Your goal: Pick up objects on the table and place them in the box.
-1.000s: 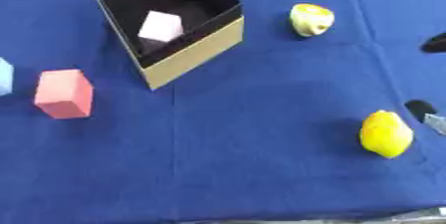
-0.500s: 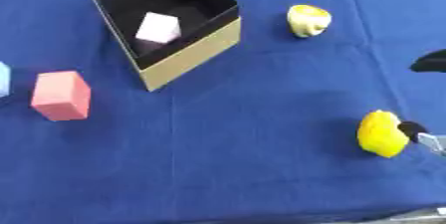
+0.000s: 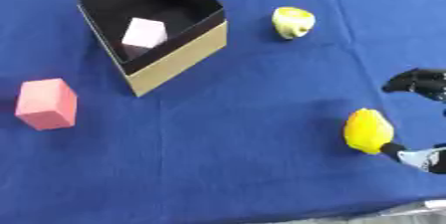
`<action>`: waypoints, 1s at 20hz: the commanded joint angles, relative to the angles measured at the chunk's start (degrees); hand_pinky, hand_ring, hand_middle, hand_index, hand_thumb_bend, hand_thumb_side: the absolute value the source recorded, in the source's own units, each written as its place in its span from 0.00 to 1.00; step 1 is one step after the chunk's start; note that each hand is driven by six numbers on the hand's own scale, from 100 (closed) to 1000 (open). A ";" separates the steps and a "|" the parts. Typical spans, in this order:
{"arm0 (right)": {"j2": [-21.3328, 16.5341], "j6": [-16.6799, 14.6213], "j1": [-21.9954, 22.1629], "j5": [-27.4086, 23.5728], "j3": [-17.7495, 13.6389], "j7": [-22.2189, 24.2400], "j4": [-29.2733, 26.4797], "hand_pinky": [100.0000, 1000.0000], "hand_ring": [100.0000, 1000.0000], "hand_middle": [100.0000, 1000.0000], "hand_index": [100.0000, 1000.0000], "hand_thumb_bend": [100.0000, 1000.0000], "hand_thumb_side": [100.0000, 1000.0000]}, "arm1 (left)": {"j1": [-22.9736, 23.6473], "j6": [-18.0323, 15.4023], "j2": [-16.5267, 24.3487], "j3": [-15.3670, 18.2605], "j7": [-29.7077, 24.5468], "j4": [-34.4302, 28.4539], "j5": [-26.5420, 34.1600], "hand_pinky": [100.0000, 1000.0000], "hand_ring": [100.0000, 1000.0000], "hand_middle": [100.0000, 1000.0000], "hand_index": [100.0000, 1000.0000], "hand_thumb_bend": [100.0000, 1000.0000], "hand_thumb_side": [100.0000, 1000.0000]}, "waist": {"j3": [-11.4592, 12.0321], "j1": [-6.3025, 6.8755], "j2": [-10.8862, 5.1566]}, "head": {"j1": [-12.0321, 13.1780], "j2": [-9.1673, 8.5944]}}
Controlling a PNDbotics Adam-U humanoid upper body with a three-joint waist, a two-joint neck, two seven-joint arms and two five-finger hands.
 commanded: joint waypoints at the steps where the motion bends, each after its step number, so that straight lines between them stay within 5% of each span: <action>1: -2.56 0.51 -0.73 -0.11 -0.19 0.84 -0.82 0.82 0.82 0.79 0.84 0.46 0.31 | 0.03 0.17 1.52 0.19 -0.08 -1.01 0.03 0.61 0.73 0.65 0.84 0.09 0.71 | -0.09 -0.10 -1.07 | -0.15 -0.67; 20: -2.30 7.42 -2.92 -4.53 2.00 5.02 -0.82 0.81 0.80 0.77 0.83 0.45 0.31 | -0.36 0.37 1.12 -0.29 -0.59 -1.01 0.13 0.61 0.73 0.65 0.84 0.09 0.71 | 0.63 0.29 -0.13 | 0.42 -1.12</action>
